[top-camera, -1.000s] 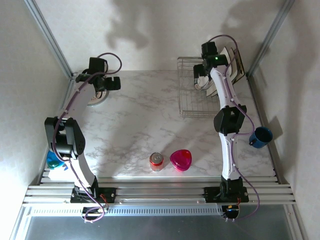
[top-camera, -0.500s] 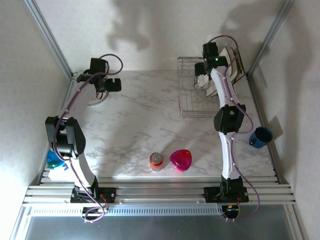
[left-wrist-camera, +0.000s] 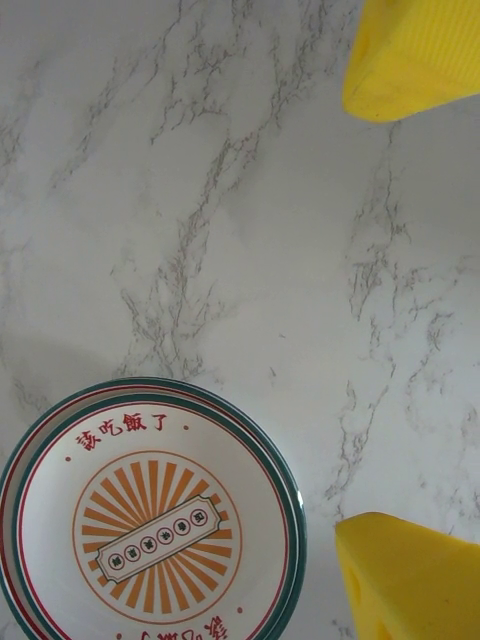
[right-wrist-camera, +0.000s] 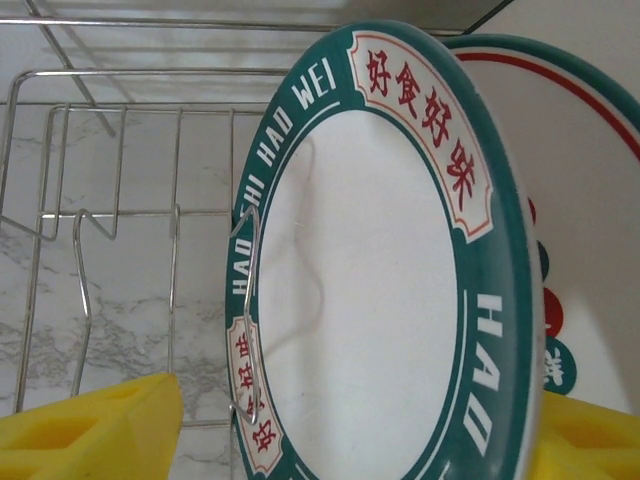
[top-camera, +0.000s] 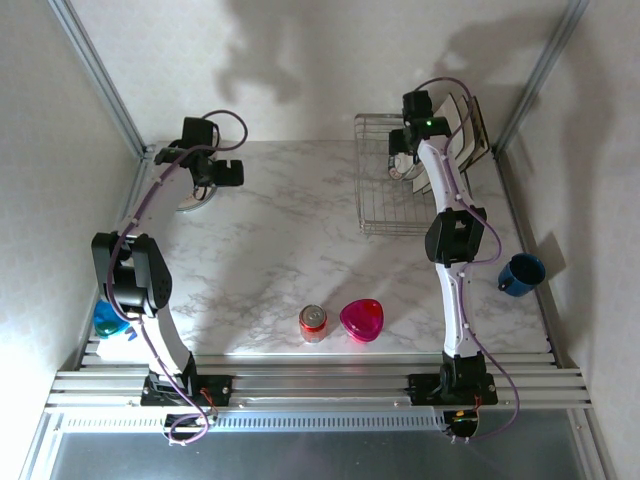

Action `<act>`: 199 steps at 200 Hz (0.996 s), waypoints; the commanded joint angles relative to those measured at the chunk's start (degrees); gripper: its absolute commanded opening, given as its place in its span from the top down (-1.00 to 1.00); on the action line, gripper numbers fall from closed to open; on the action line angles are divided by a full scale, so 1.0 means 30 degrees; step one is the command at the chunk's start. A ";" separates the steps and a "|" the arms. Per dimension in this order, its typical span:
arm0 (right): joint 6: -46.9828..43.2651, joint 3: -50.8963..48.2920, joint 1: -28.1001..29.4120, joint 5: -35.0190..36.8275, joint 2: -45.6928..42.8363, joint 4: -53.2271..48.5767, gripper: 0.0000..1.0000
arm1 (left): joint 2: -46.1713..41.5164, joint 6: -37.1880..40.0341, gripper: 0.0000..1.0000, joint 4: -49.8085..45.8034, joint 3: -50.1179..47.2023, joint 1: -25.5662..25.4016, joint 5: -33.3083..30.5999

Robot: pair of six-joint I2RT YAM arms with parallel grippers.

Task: Unload the plates from the dish rack

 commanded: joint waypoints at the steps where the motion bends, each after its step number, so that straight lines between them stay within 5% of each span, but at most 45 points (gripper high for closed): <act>1: 0.0433 0.0643 -0.0070 -0.0305 0.0378 0.0436 -0.32 | 0.0228 0.0399 -0.99 -0.0532 0.0665 -0.0199 0.0037; 64: 0.0969 0.0461 -0.0060 0.0172 0.0117 0.0444 0.25 | 0.0169 0.0409 -0.99 -0.0520 0.0680 -0.0241 0.0081; 199: 0.1173 0.0123 0.0331 -0.0003 -0.0627 0.0464 1.00 | -0.0529 0.0460 -0.99 -0.0344 -0.0167 -0.0240 0.0069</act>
